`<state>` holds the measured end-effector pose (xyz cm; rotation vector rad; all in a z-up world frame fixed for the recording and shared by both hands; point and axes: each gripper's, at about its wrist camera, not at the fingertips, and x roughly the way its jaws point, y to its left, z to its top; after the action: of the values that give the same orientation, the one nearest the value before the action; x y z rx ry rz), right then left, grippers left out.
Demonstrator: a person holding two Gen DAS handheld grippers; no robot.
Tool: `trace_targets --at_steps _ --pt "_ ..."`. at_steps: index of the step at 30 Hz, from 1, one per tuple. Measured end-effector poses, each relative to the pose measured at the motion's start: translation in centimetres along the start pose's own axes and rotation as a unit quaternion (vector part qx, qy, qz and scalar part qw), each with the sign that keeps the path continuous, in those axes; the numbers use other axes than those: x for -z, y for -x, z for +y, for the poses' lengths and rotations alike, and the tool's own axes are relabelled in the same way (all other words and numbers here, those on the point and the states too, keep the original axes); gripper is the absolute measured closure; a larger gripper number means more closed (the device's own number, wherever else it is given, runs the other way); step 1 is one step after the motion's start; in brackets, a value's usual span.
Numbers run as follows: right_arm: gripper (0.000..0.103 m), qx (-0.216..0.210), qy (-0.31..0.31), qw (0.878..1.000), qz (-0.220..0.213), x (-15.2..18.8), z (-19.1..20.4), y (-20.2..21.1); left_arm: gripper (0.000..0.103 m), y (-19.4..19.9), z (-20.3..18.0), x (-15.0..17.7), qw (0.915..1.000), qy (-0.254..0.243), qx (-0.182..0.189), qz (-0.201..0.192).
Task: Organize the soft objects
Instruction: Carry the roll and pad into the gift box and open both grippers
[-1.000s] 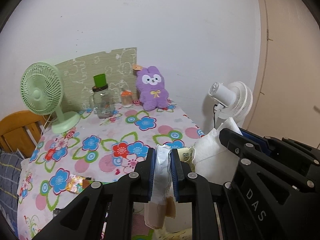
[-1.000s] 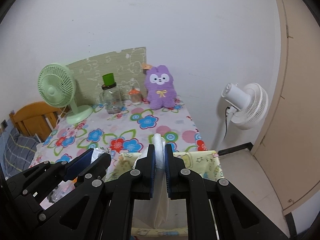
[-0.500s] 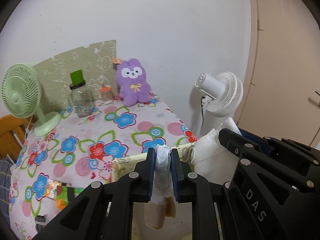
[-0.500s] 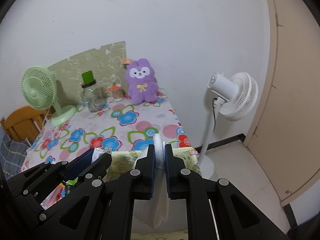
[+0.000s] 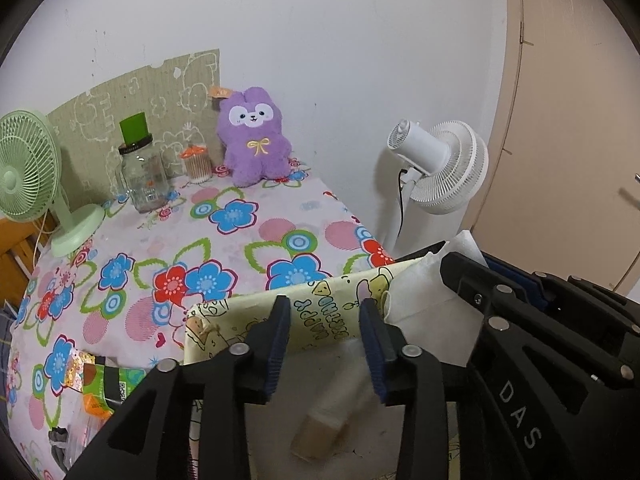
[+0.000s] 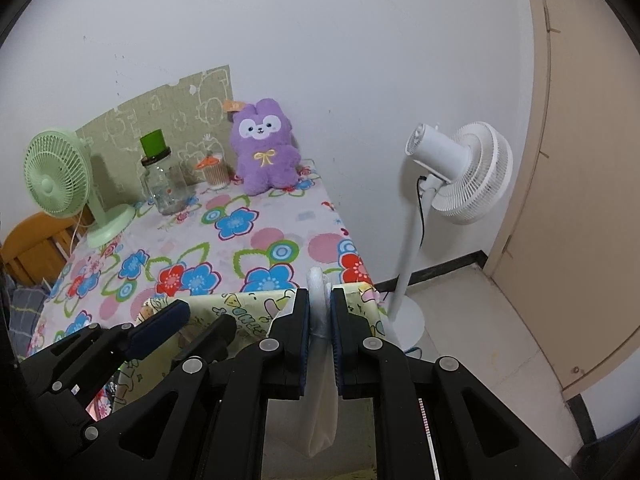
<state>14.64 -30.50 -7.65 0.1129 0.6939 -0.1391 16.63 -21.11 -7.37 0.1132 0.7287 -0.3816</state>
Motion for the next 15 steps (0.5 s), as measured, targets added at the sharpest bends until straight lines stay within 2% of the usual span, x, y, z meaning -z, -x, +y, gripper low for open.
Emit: trace_targets --at_steps 3,5,6,7,10,13,15 --pt "0.083 0.001 0.002 1.0 0.007 0.0 0.0 -0.1 0.048 0.0 0.0 0.2 0.9999 0.002 0.007 0.011" --pt "0.067 0.007 0.001 1.0 0.008 0.1 0.1 0.0 0.037 0.2 0.0 0.2 0.9999 0.004 0.006 0.013" --pt "0.051 0.005 -0.001 1.0 0.004 0.2 0.0 0.3 0.035 0.3 0.0 0.3 0.9999 0.003 0.006 0.012" --pt "0.04 0.003 -0.004 1.0 0.0 0.2 0.0 0.5 0.029 0.6 -0.1 0.3 0.9999 0.002 0.005 0.01" --pt "0.036 0.0 -0.004 1.0 -0.001 0.4 0.2 0.9 0.017 1.3 0.0 0.5 1.0 0.001 -0.005 0.004" --pt "0.028 0.001 -0.005 1.0 -0.003 0.5 0.5 1.4 0.015 2.0 0.1 0.6 1.0 -0.001 -0.007 0.001" --pt "0.028 0.002 -0.004 1.0 -0.006 0.6 0.7 1.9 0.014 2.5 0.3 0.7 1.0 -0.002 -0.009 -0.002"
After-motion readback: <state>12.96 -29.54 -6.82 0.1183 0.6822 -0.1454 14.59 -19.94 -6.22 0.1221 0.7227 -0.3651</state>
